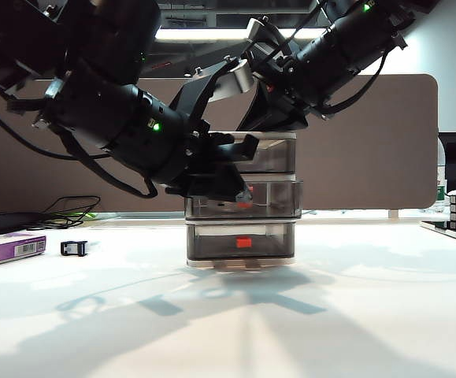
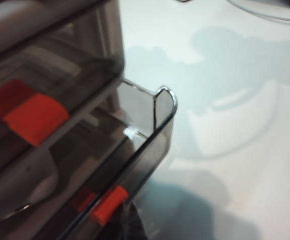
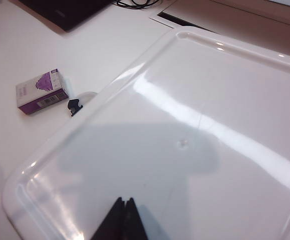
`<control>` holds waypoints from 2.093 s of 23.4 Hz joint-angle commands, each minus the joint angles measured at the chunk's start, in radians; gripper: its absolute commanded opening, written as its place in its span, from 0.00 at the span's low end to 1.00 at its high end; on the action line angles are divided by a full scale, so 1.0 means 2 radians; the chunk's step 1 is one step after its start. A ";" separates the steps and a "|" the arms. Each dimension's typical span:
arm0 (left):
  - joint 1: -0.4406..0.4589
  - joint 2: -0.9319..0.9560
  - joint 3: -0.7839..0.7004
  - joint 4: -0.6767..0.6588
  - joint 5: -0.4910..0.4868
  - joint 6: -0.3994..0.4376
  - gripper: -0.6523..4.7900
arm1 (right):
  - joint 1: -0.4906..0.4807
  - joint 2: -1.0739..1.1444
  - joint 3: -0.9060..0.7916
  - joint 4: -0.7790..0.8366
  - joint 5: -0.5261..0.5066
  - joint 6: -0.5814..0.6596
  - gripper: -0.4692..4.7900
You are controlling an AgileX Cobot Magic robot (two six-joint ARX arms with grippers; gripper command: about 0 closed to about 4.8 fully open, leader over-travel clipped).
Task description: Open the second layer of the drawer on the table, pick up the earphone case on the table and put it in, and finally close the drawer.
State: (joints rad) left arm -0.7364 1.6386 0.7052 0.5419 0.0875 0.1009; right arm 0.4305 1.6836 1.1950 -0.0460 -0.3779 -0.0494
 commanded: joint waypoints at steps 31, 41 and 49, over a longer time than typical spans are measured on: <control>-0.035 -0.231 -0.032 -0.162 -0.172 0.054 0.11 | -0.024 -0.061 -0.004 -0.049 0.000 -0.015 0.08; -0.008 -0.485 -0.140 -0.170 -0.226 0.070 0.11 | -0.062 -0.216 -0.078 -0.023 -0.024 -0.017 0.08; -0.003 -0.583 -0.205 -0.185 -0.246 0.063 0.11 | -0.061 -0.374 -0.261 0.055 0.009 -0.013 0.08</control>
State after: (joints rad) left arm -0.7422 0.4831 0.3065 0.1642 -0.4030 0.2317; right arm 0.3080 0.9764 0.7185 0.0273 -0.4004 -0.0780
